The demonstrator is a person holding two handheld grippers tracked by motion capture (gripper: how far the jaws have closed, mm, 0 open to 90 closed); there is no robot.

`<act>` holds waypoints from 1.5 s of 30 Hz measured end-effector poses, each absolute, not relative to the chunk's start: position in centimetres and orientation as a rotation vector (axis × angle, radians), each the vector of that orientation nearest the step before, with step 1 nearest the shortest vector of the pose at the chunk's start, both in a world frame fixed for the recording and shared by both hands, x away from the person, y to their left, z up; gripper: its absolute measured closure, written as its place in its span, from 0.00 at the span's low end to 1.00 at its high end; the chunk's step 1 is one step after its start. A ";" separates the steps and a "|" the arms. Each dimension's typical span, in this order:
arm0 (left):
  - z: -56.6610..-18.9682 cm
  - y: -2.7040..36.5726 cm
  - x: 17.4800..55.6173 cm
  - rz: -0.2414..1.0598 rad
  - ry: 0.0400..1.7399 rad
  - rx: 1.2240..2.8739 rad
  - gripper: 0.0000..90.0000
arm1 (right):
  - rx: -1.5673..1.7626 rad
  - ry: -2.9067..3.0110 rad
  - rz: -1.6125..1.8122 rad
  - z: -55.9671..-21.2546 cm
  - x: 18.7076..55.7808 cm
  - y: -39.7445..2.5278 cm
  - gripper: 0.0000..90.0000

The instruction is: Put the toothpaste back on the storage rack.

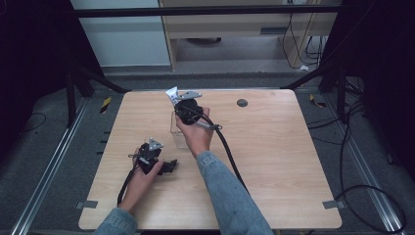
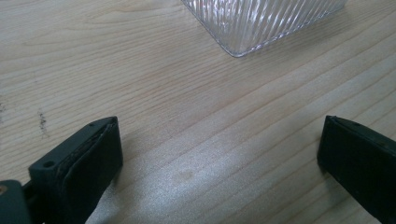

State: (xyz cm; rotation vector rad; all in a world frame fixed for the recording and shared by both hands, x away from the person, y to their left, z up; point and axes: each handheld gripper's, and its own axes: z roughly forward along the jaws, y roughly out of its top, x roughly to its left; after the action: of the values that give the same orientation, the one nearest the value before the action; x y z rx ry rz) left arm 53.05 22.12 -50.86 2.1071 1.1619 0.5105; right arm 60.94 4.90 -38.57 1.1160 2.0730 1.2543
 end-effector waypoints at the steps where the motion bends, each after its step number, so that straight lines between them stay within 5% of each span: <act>1: -50.8 22.2 53.1 0.510 1.160 2.112 0.00 | 1.118 2.071 1.254 -38.6 60.9 4.9 0.87; 45: -50.8 22.1 53.1 0.511 1.160 2.111 0.00 | 1.143 2.103 1.198 -40.4 60.4 5.7 0.87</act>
State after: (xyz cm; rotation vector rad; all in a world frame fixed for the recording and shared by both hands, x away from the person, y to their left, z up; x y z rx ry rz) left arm 53.05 22.14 -50.85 2.1106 1.1601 0.5105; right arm 60.45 5.69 -40.40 1.1427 2.1035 1.1978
